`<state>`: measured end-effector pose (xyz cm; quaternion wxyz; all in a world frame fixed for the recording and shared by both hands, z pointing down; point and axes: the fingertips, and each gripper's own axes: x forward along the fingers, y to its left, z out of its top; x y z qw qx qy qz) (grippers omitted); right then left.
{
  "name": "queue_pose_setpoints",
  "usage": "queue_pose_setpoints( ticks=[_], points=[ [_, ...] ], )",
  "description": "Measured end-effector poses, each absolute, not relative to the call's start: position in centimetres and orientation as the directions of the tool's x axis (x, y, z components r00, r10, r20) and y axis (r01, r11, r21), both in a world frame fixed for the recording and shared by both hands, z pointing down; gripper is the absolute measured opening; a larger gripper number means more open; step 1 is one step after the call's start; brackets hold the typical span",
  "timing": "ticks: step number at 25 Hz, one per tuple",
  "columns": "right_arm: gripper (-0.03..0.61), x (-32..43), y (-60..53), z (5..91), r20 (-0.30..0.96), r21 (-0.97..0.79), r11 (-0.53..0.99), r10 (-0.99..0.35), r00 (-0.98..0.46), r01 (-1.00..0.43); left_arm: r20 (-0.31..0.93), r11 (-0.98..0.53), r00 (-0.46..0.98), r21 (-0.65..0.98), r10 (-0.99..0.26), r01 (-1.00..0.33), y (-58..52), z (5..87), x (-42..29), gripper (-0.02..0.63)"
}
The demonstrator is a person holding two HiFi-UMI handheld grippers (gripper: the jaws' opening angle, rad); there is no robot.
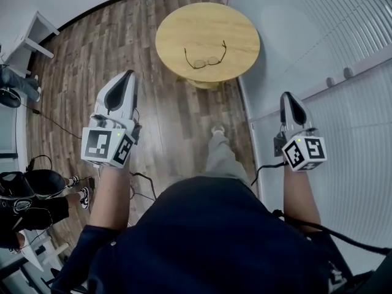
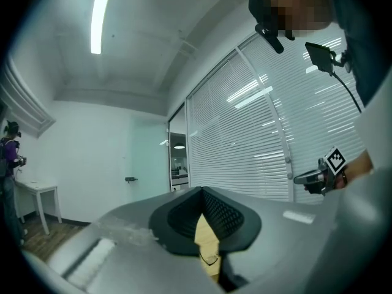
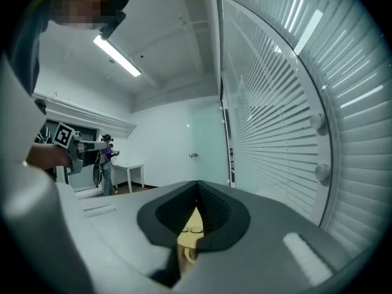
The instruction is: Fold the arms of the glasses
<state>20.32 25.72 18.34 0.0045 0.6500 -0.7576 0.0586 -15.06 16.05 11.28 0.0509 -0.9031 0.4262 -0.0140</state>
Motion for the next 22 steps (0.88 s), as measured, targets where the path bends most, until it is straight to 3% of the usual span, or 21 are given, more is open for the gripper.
queue_pose_setpoints(
  ticks=[11,22],
  points=[
    [0.009,22.6,11.5,15.7,0.092,-0.104,0.279,-0.953,-0.288,-0.955,0.003,-0.544,0.547,-0.098,-0.837,-0.833,6.4,8.2,-12.0,0.003],
    [0.009,23.9,-0.8,18.6,0.133,-0.1,0.433,-0.887,-0.443,-0.896,0.029,-0.486,0.486,-0.126,-0.873,-0.865,-4.7,8.3,-5.9,0.003]
  ],
)
